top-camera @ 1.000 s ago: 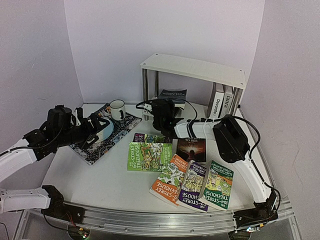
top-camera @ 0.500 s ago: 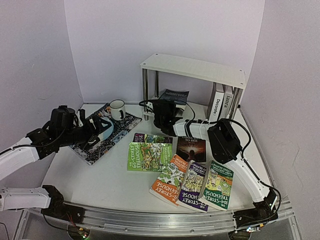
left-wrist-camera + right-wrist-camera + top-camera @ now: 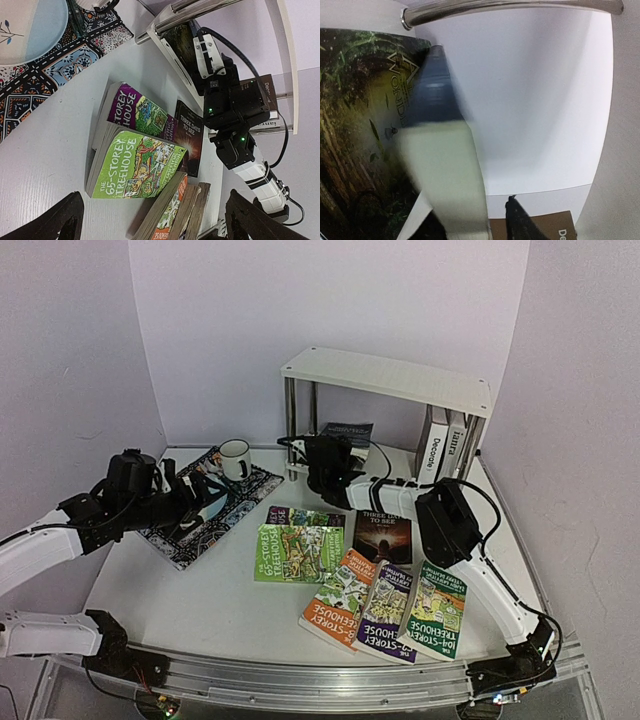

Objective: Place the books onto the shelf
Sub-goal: Place the book on the book pile on the shelf.

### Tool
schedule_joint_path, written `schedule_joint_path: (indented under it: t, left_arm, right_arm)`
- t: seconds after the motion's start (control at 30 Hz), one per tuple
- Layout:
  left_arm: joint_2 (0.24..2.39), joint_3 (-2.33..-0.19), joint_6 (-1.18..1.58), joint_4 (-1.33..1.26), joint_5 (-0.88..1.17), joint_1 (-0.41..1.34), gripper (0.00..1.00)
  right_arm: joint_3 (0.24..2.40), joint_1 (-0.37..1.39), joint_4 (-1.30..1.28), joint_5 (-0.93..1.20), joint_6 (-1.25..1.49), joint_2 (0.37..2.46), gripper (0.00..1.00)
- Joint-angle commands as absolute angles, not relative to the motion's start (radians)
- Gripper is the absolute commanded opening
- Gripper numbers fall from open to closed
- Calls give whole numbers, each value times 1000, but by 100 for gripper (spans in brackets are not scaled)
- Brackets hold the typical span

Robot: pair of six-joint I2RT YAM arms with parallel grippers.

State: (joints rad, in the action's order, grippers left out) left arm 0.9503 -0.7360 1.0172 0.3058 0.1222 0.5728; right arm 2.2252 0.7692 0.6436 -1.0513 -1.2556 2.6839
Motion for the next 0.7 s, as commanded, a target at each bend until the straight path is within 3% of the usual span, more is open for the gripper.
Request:
schedule_joint_path:
  t: [0.0, 0.4, 0.67]
  left_arm:
    - [957, -785, 996, 273, 130, 569, 100]
    - [946, -788, 989, 272, 136, 569, 100]
    - [934, -775, 993, 272, 140, 569, 100]
  right_arm:
    - [2238, 784, 677, -1022, -1180, 2641, 96]
    - [2152, 789, 278, -796, -830, 2505, 98]
    - [2080, 791, 223, -694, -741, 2437, 98]
